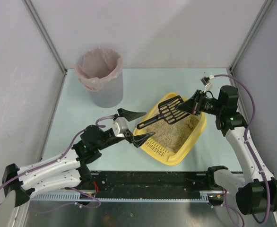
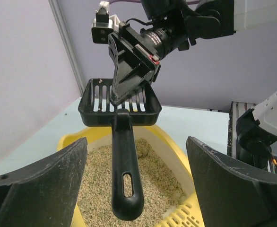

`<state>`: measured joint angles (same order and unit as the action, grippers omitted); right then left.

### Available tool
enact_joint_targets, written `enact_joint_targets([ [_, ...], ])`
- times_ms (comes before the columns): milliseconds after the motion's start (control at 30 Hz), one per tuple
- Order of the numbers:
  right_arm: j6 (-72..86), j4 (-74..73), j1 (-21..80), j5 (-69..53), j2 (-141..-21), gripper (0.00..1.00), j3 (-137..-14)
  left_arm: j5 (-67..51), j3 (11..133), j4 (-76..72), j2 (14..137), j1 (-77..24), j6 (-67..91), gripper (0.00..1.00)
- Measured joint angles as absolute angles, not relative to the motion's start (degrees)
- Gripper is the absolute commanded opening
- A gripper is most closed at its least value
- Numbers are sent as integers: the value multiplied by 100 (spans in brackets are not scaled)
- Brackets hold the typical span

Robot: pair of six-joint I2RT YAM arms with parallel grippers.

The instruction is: Clean the litter box

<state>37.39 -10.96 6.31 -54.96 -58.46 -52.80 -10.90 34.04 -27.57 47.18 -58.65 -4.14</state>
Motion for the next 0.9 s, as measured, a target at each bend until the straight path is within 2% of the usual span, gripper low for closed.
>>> enact_joint_targets([
  [133, 3819, -1031, 631, -5531, -5848, 0, -5229, -1050, 3404, -2989, 4799, -5889, -412, 86],
  [267, 4012, -790, 631, -5645, -5848, 0, -5153, -963, 3380, -3118, 4897, -5909, -440, 96],
  [333, 4077, -729, 631, -5684, -5848, 0, -5135, -908, 3332, -3146, 4912, -5911, -460, 96],
  [400, 4134, -661, 631, -5721, -5848, 0, -5133, -858, 3291, -3166, 4912, -5913, -475, 90],
  [533, 4171, -598, 631, -5747, -5848, 0, -5133, -784, 3258, -3197, 4912, -5913, -510, 68],
  [600, 4178, -589, 631, -5747, -5852, 0, -5133, -790, 3258, -3218, 4915, -5913, -497, 62],
  [633, 4178, -589, 631, -5745, -5854, 0, -5133, -797, 3258, -3236, 4928, -5913, -499, 55],
  [800, 4178, -589, 631, -5745, -5870, 0, -5133, -827, 3258, -3277, 5076, -5913, -478, 40],
  [900, 4167, -593, 633, -5743, -5883, 0, -5133, -823, 3258, -3304, 5144, -5913, -458, 26],
])
